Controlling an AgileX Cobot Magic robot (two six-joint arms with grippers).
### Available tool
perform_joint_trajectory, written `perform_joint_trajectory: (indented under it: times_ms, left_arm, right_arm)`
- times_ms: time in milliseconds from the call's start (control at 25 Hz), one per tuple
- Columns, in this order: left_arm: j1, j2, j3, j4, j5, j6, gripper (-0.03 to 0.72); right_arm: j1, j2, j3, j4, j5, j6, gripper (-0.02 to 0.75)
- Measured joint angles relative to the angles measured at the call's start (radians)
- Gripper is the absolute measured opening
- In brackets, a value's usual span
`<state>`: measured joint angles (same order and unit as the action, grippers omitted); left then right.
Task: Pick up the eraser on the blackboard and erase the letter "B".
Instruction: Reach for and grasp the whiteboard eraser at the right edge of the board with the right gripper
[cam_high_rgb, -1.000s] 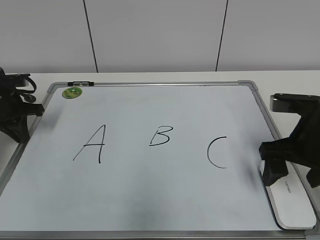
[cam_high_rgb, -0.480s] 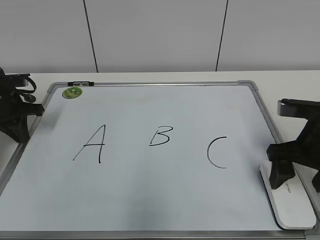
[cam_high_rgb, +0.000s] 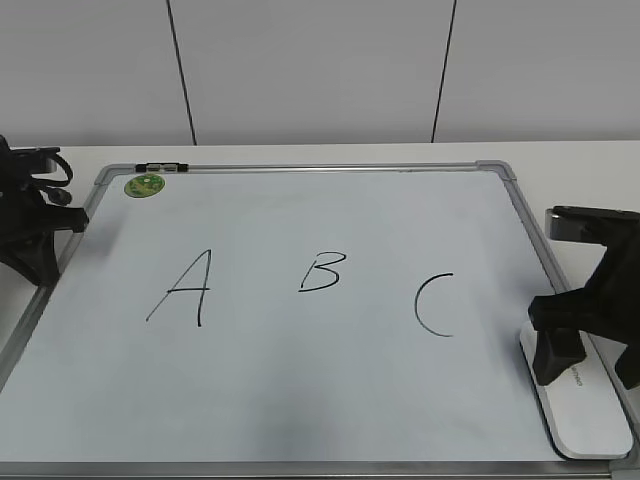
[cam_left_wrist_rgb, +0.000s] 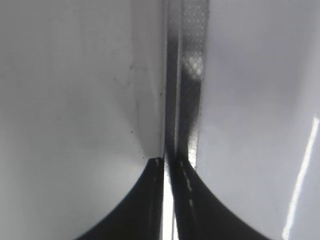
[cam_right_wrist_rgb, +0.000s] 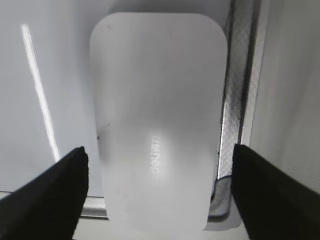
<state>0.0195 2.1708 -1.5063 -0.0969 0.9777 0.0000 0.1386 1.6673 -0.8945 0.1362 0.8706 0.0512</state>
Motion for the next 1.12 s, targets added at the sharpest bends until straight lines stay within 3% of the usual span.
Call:
perform_joint_trajectory:
  times_ms: [1120]
  left_arm:
    - [0.000, 0.000, 0.000, -0.003, 0.000, 0.000, 0.029]
  right_arm:
    - [0.000, 0.048, 0.000, 0.018, -0.072, -0.007, 0.616]
